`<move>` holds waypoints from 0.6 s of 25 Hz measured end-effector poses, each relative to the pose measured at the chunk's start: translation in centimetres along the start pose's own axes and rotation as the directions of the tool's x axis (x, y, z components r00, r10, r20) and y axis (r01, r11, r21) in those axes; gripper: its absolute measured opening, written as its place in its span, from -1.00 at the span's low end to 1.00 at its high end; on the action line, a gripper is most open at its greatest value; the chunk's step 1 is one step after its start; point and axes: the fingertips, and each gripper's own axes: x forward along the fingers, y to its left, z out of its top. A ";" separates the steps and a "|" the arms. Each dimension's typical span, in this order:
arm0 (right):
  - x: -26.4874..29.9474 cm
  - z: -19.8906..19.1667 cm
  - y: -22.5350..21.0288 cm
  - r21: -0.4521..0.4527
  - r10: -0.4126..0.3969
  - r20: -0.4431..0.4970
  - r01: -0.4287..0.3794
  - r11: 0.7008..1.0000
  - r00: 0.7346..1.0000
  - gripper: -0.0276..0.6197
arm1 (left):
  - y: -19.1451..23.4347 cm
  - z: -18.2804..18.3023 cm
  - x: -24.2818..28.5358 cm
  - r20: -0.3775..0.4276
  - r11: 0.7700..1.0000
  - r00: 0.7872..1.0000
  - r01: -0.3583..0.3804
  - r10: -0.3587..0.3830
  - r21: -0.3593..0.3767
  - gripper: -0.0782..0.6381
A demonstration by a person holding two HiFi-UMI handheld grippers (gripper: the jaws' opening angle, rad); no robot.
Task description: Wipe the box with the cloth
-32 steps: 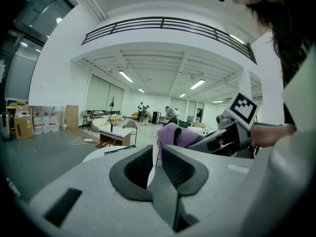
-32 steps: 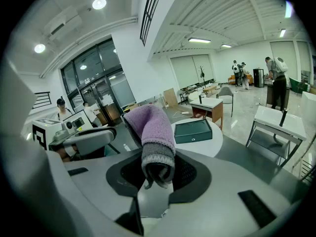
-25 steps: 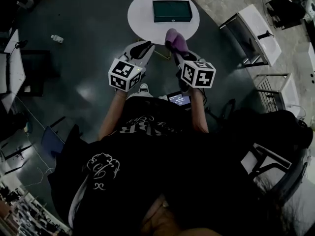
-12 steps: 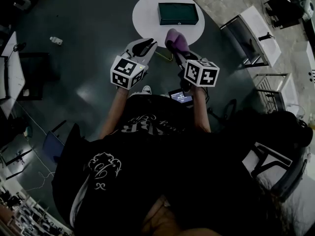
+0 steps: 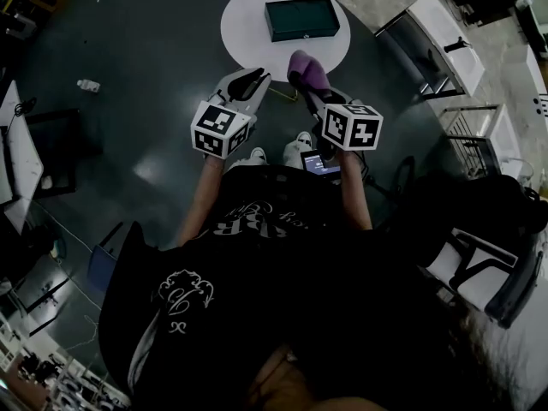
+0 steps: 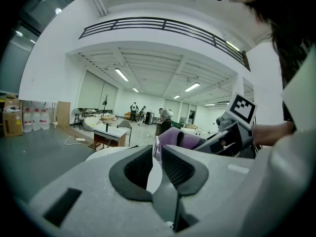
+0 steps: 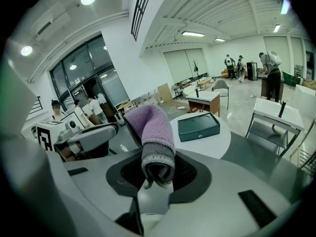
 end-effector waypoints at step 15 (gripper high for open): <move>3.9 3.6 -8.5 0.009 0.045 -0.060 -0.045 0.999 0.997 -0.60 | 2.7 0.6 8.4 -0.041 0.995 0.995 -0.095 0.093 -0.038 -0.64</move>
